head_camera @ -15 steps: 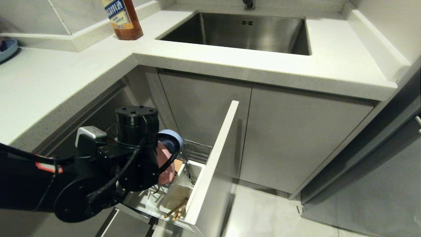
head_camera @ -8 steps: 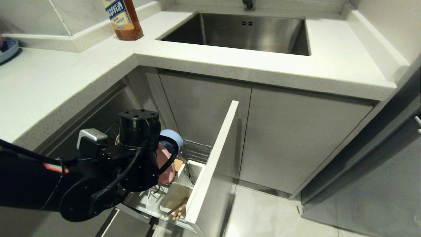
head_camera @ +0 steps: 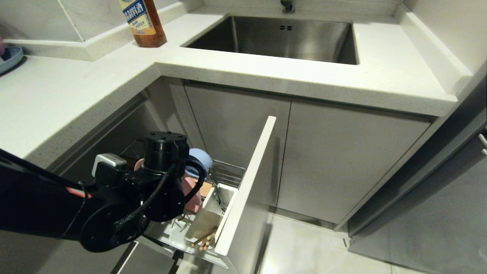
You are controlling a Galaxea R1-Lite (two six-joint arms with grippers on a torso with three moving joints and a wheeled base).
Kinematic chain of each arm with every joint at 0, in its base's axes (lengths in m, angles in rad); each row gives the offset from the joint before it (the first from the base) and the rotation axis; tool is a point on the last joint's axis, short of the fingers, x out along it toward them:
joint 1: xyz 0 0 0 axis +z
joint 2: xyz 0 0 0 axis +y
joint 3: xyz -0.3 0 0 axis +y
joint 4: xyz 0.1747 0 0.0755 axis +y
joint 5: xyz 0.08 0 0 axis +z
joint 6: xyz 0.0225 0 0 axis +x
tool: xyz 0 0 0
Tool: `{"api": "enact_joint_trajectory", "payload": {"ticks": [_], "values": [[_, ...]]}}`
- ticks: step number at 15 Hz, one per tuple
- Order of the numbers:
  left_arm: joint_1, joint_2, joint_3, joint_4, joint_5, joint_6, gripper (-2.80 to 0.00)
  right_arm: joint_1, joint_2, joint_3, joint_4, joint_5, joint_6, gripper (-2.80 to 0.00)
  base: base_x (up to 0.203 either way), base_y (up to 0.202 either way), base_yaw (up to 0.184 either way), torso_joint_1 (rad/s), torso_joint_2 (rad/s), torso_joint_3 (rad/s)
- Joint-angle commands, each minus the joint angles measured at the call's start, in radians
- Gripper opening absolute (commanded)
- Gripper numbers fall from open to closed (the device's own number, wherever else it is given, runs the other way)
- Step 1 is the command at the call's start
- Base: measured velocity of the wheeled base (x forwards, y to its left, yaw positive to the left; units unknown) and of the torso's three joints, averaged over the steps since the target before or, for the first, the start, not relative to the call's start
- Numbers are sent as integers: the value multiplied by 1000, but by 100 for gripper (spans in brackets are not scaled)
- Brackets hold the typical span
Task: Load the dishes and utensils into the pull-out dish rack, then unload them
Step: Pick up the plate and place it in the cupboard
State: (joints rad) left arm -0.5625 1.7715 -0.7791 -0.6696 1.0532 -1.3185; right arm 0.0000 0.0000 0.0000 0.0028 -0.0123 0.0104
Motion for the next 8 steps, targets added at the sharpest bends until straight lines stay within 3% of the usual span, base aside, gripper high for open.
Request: {"api": "enact_joint_trajectory", "payload": {"ticks": [1, 8], "values": [[9, 17, 3, -5, 5, -9, -280, 1, 0, 2, 0, 0, 0, -280, 0, 0, 0, 0, 0, 0], [10, 20, 6, -5, 4, -11, -280, 1, 0, 3, 0, 0, 0, -280, 0, 0, 0, 0, 0, 0]]}}
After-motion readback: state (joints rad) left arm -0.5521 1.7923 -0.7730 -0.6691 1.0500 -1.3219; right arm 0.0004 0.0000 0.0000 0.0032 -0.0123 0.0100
